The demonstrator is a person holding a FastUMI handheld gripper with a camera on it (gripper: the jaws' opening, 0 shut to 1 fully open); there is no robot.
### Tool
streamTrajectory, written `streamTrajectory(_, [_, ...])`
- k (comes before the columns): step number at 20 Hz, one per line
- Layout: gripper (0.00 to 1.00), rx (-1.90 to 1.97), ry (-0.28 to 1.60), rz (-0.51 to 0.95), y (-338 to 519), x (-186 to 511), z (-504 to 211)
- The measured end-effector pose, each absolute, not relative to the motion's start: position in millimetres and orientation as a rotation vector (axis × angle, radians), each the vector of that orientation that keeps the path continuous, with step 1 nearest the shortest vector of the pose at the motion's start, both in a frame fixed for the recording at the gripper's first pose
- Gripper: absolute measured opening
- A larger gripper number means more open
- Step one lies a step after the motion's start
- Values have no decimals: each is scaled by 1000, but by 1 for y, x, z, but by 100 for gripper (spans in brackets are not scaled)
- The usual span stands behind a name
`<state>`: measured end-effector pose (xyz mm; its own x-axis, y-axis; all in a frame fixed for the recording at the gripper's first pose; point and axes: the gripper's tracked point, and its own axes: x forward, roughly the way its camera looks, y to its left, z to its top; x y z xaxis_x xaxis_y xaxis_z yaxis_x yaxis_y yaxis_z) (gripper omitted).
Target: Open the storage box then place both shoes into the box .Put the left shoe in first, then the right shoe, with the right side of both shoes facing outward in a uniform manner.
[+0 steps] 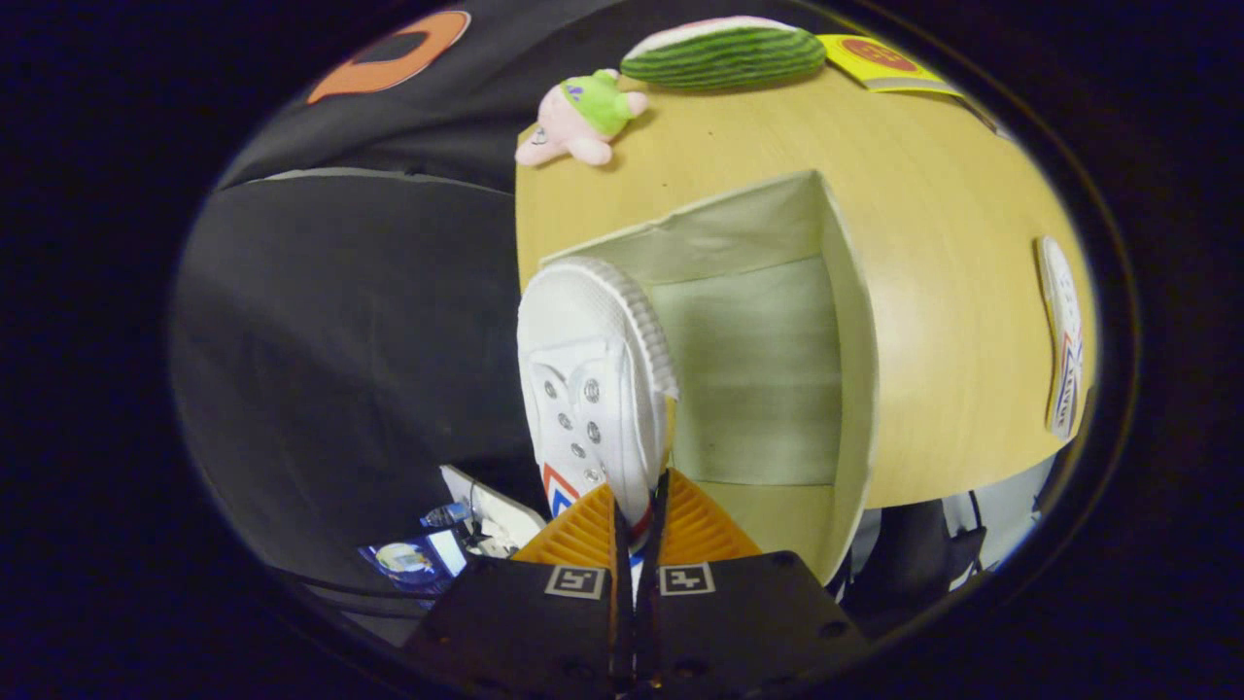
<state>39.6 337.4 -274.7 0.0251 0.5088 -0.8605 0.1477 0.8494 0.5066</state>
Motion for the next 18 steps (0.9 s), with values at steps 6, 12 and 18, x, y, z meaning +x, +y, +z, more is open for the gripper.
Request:
streamTrajectory(6, [7, 636, 1603, 268, 344, 45, -303])
streamTrajectory(12, [54, 684, 1591, 375, 376, 43, -302])
streamTrajectory(18, [89, 518, 1454, 403, 355, 40, -261])
